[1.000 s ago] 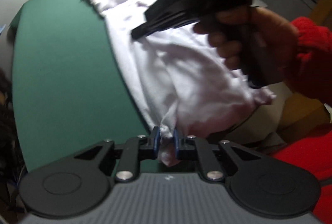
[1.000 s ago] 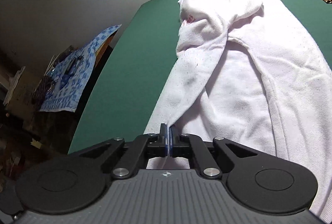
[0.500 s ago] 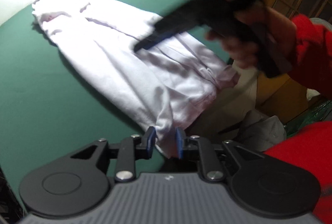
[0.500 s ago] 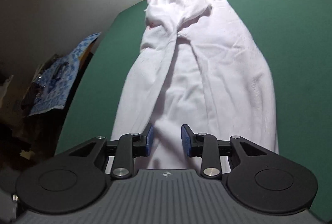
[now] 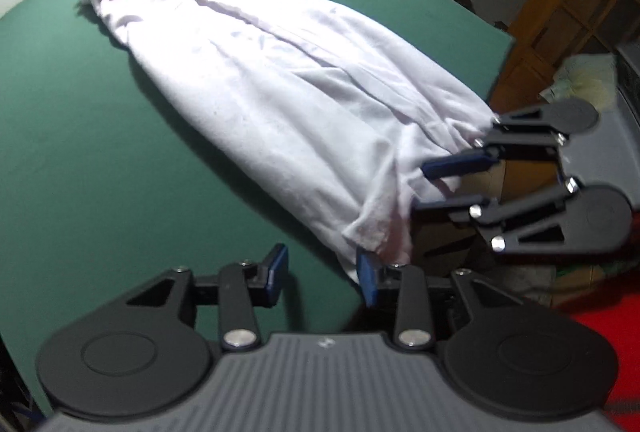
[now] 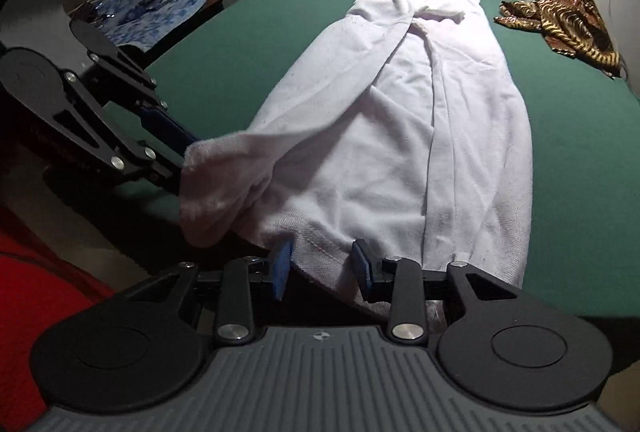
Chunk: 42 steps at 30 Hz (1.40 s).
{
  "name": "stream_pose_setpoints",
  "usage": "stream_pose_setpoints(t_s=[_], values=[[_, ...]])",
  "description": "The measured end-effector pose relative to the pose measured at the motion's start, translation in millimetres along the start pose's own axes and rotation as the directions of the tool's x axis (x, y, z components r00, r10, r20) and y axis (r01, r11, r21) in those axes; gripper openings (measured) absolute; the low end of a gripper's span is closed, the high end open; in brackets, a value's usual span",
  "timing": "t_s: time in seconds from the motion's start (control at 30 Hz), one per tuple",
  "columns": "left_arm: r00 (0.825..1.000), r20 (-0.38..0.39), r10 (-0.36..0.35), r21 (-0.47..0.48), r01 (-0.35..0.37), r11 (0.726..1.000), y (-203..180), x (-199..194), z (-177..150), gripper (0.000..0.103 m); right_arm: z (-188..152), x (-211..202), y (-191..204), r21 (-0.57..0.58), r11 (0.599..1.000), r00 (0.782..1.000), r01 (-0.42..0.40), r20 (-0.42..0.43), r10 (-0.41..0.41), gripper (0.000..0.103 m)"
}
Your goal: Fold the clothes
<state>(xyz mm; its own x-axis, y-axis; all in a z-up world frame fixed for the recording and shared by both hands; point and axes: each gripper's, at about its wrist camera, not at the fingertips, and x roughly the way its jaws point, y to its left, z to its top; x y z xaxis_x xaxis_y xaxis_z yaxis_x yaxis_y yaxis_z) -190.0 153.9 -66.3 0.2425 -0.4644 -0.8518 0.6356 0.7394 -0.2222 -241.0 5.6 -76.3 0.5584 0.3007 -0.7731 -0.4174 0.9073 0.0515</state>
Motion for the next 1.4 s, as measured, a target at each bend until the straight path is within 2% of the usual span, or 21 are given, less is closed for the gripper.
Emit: stream_pose_setpoints(t_s=[0.03, 0.07, 0.1, 0.2, 0.3, 0.37, 0.43, 0.5, 0.6, 0.67, 0.77, 0.87, 0.9, 0.93, 0.97, 1.1, 1.13, 1.17, 1.23, 1.3, 1.4], values=[[1.0, 0.003, 0.008, -0.006, -0.008, 1.0, -0.6, 3.3, 1.5, 0.031, 0.0, -0.6, -3.2, 0.012, 1.0, 1.0, 0.011, 0.002, -0.011, 0.026], [0.999, 0.01, 0.037, 0.003, -0.037, 0.999, -4.8, 4.9, 2.6, 0.021, 0.0, -1.2, -6.4, 0.025, 0.999, 1.0, 0.023, 0.004, -0.023, 0.018], [0.998, 0.014, 0.065, 0.015, -0.065, 0.998, -9.5, 6.6, 3.1, 0.002, 0.0, -1.8, -9.6, 0.037, 0.999, 0.999, 0.034, 0.006, -0.034, 0.006], [0.999, -0.006, 0.049, 0.05, -0.048, 0.998, -21.1, 8.7, 0.1, 0.0, -3.2, -10.4, -20.1, 0.056, 0.996, 0.998, 0.064, -0.02, -0.063, 0.005], [1.0, -0.027, 0.002, 0.104, 0.001, 0.995, -30.0, 0.4, -7.6, 0.0, -9.7, -19.5, -26.1, 0.019, 0.999, 0.995, 0.031, -0.096, -0.029, 0.007], [1.0, -0.02, 0.02, 0.124, -0.017, 0.992, -29.9, -5.7, -10.3, 0.003, -11.8, -26.0, -24.8, -0.01, 1.0, 0.99, 0.012, -0.137, -0.013, 0.012], [0.999, -0.004, 0.049, 0.13, -0.049, 0.99, -27.7, -12.5, -11.7, 0.008, -7.6, -37.1, -27.6, 0.032, 0.999, 0.996, -0.01, -0.089, 0.013, 0.02], [0.997, 0.01, 0.079, 0.128, -0.079, 0.989, -24.4, -19.0, -12.5, 0.018, 0.3, -42.7, -30.2, 0.097, 0.991, 0.996, -0.088, -0.018, 0.09, 0.026], [0.993, 0.02, 0.117, 0.061, -0.118, 0.991, -12.7, -23.8, -7.7, 0.017, 12.2, -31.4, -29.2, 0.217, 0.956, 0.981, -0.196, 0.052, 0.189, 0.048], [0.99, 0.017, 0.138, 0.015, -0.138, 0.99, -6.5, -23.5, -4.0, 0.018, 18.2, -16.1, -30.4, 0.273, 0.922, 0.962, -0.273, 0.057, 0.268, 0.047], [0.984, 0.013, 0.177, -0.045, -0.176, 0.983, -2.1, -21.9, -0.5, 0.022, 23.2, 2.3, -25.9, 0.241, 0.92, 0.95, -0.31, 0.037, 0.31, 0.052], [0.977, 0.011, 0.212, -0.098, -0.21, 0.973, 1.4, -21.4, 2.1, 0.026, 27.9, 20.3, -20.7, 0.199, 0.92, 0.939, -0.339, 0.012, 0.343, 0.042], [0.974, 0.012, 0.225, -0.108, -0.222, 0.969, 2.1, -22.3, 2.6, 0.028, 29.7, 23.8, -19.8, 0.187, 0.92, 0.936, -0.346, -0.007, 0.353, 0.02], [0.971, 0.013, 0.237, -0.118, -0.234, 0.965, 2.8, -23.1, 3.1, 0.028, 31.5, 26.2, -19.4, 0.177, 0.919, 0.932, -0.352, -0.031, 0.362, 0.013], [0.968, 0.013, 0.25, -0.129, -0.246, 0.961, 3.5, -24.0, 3.7, 0.028, 33.1, 27.6, -21.2, 0.186, 0.908, 0.919, -0.375, -0.053, 0.391, 0.013], [0.956, 0.021, 0.292, -0.142, -0.286, 0.948, 4.8, -30.0, 5.0, 0.033, 28.0, 16.0, -22.8, 0.198, 0.799, 0.799, -0.568, -0.1, 0.593, 0.012], [0.954, 0.026, 0.298, -0.144, -0.292, 0.946, 4.9, -30.8, 5.6, 0.036, 26.7, 14.2, -23.5, 0.203, 0.792, 0.793, -0.575, -0.099, 0.601, 0.015], [0.952, 0.029, 0.304, -0.145, -0.297, 0.944, 4.7, -30.8, 6.4, 0.043, 24.9, 14.8, -25.3, 0.215, 0.8, 0.802, -0.561, -0.097, 0.589, 0.019], [0.95, 0.034, 0.312, -0.144, -0.304, 0.942, 3.4, -29.2, 9.6, 0.044, 21.3, 20.1, -27.4, 0.228, 0.828, 0.827, -0.512, -0.128, 0.547, 0.041], [0.946, 0.038, 0.323, -0.131, -0.315, 0.94, -1.4, -25.8, 15.0, 0.044, 15.7, 16.8, -31.5, 0.216, 0.861, 0.855, -0.46, -0.152, 0.495, 0.043], [0.952, 0.052, 0.301, -0.082, -0.296, 0.952, -15.4, -19.4, 18.6, 0.044, 6.9, -9.4, -53.1, 0.246, 0.881, 0.897, -0.404, -0.081, 0.434, 0.039]])
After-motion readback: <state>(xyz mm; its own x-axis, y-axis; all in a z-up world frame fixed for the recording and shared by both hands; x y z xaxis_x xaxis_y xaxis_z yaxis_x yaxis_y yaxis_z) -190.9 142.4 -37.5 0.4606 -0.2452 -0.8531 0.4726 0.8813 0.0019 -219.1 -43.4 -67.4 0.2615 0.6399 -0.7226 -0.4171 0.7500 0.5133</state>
